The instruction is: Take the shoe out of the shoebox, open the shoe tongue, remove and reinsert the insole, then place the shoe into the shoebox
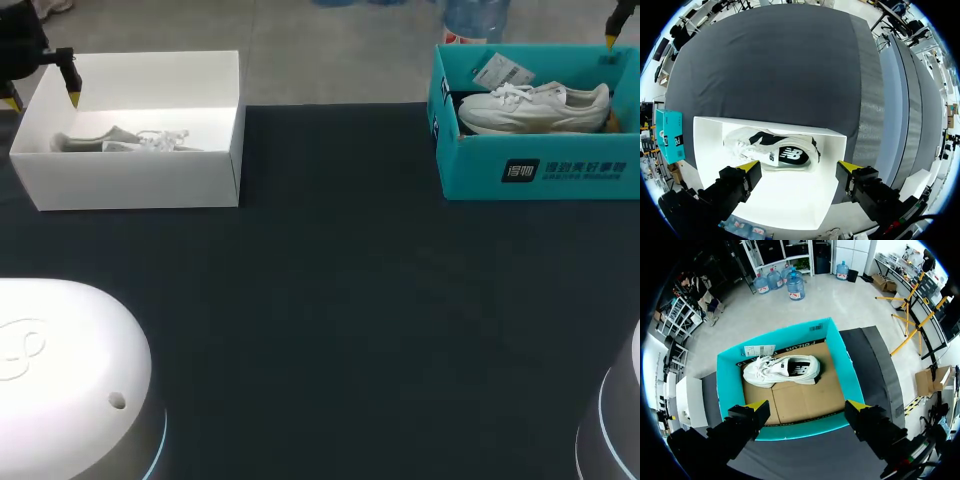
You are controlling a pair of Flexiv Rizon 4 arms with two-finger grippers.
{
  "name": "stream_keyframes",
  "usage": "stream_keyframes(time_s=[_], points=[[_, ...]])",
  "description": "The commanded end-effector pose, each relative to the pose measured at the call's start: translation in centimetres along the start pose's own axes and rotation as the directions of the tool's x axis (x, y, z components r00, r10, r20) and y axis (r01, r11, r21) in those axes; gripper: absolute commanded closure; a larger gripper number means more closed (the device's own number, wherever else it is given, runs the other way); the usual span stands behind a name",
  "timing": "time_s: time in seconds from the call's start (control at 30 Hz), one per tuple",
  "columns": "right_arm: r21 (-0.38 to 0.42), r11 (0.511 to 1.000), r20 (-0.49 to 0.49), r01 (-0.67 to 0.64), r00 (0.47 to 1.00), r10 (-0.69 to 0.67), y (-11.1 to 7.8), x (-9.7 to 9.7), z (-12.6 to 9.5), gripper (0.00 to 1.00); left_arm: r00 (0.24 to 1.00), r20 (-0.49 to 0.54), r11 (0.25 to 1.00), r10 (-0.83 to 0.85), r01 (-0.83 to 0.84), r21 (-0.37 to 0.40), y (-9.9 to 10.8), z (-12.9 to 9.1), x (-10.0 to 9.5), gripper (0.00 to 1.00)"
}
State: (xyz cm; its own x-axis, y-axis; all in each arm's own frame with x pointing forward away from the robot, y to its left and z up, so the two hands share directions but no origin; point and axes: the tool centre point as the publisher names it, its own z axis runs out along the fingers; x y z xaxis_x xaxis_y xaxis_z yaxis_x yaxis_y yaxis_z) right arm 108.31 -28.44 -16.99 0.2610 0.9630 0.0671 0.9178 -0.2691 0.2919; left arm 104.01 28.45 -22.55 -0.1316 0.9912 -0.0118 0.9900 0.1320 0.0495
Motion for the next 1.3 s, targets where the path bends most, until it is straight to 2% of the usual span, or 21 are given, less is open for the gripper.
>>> stream_keyframes(time_s=[0.03, 0.2, 0.27, 0.43, 0.47, 0.57, 0.93, 1.3], points=[[0.001, 1.0, 0.001, 0.0, 1.0, 0.0, 0.0, 0.0, 0.0, 0.0, 1.0, -0.003, 1.0, 0.0, 0.0, -0.002, -0.1, 0.0, 0.0, 0.0], [0.001, 1.0, 0.001, 0.0, 1.0, 0.0, 0.0, 0.0, 0.0, 0.0, 1.0, -0.003, 1.0, 0.0, 0.0, -0.002, -0.1, 0.0, 0.0, 0.0], [-0.043, 0.998, -0.027, -0.036, 0.999, 0.035, 0.4, 0.3, 1.5, 0.0, 1.0, -0.003, 1.0, 0.0, 0.0, -0.002, -0.1, 0.0, 0.0, 0.0], [-0.105, 0.993, 0.063, -0.046, 0.997, 0.053, 2.1, 0.9, 4.5, 0.0, 1.0, -0.003, 1.0, 0.0, 0.0, -0.002, -0.1, 0.0, 0.0, 0.0], [-0.095, 0.995, 0.089, -0.038, 0.995, 0.047, 2.4, 1.0, 5.2, 0.0, 1.0, -0.003, 1.0, 0.0, 0.0, -0.002, -0.1, 0.0, 0.0, 0.0], [-0.097, 0.994, 0.078, -0.049, 0.995, 0.056, 3.0, 0.8, 6.8, 0.0, 1.0, -0.003, 1.0, 0.0, 0.0, -0.002, -0.1, 0.0, 0.0, 0.0], [0.032, 0.998, 0.094, -0.052, 0.994, 0.049, 3.5, -0.4, 12.5, 0.0, 1.0, -0.003, 1.0, 0.0, 0.0, -0.002, -0.1, 0.0, 0.0, 0.0], [0.116, 0.989, 0.101, -0.091, 0.992, 0.079, 3.3, -1.1, 16.7, 0.0, 1.0, -0.003, 1.0, 0.0, 0.0, -0.002, -0.1, 0.0, 0.0, 0.0]])
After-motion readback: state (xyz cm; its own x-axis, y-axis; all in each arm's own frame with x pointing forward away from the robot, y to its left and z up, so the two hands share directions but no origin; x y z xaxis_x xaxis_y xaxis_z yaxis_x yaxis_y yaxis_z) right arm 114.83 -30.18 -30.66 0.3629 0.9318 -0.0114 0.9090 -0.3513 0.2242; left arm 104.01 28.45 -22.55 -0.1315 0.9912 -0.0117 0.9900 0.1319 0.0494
